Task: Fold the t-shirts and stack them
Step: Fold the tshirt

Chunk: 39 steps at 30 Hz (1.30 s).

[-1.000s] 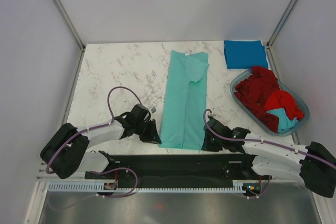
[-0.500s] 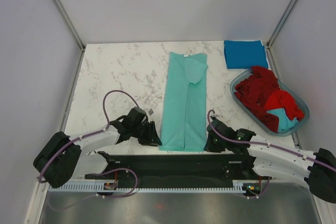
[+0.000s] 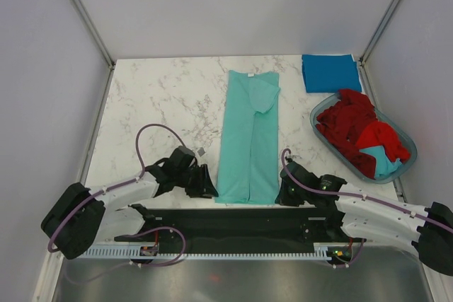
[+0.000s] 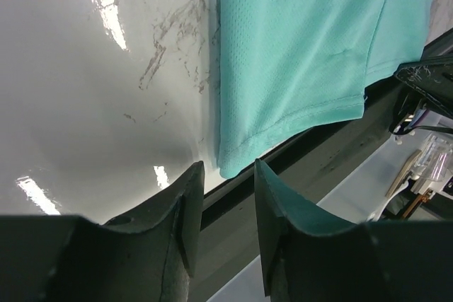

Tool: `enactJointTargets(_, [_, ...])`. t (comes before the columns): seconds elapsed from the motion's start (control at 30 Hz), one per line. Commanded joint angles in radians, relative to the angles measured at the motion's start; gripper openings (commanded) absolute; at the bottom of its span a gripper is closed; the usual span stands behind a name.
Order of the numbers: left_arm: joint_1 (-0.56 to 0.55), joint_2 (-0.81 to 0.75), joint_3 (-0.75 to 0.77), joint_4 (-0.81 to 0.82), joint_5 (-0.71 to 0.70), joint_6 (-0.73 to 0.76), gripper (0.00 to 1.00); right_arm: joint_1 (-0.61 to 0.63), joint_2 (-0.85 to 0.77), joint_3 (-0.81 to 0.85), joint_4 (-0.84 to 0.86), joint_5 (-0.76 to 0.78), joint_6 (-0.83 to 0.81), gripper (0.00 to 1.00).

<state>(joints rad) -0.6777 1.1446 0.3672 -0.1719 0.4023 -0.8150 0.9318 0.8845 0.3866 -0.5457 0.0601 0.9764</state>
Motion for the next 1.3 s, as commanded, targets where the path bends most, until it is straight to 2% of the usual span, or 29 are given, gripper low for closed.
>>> enactJointTargets(0.0, [-0.011, 0.02, -0.011, 0.064, 0.009, -0.044, 0.41, -0.002, -0.009, -0.008, 0.013, 0.001, 0.016, 0.01])
enactJointTargets(0.17, [-0.02, 0.052, -0.03, 0.115, 0.013, -0.076, 0.36, -0.004, -0.024, -0.022, 0.013, -0.005, 0.025, 0.01])
enactJointTargets(0.37, [-0.028, 0.078, -0.033, 0.144, 0.026, -0.104, 0.26, -0.002, -0.051, -0.032, 0.01, -0.009, 0.036, 0.0])
enactJointTargets(0.47, [-0.029, 0.055, -0.034, 0.143, 0.026, -0.119, 0.02, -0.002, -0.064, -0.028, 0.004, -0.006, 0.039, 0.0])
enactJointTargets(0.67, [-0.031, -0.002, -0.027, 0.141, 0.023, -0.177, 0.02, -0.002, -0.081, 0.0, -0.007, 0.046, 0.033, 0.0])
enactJointTargets(0.9, [-0.029, 0.059, 0.035, 0.137, 0.01, -0.188, 0.02, -0.002, -0.05, 0.081, -0.002, 0.115, -0.013, 0.0])
enactJointTargets(1.13, [-0.026, 0.122, 0.13, 0.106, -0.006, -0.179, 0.02, -0.004, 0.099, 0.211, -0.059, 0.197, -0.103, 0.0])
enactJointTargets(1.27, [-0.014, 0.165, 0.212, 0.051, -0.029, -0.171, 0.02, -0.051, 0.174, 0.276, -0.065, 0.222, -0.174, 0.0])
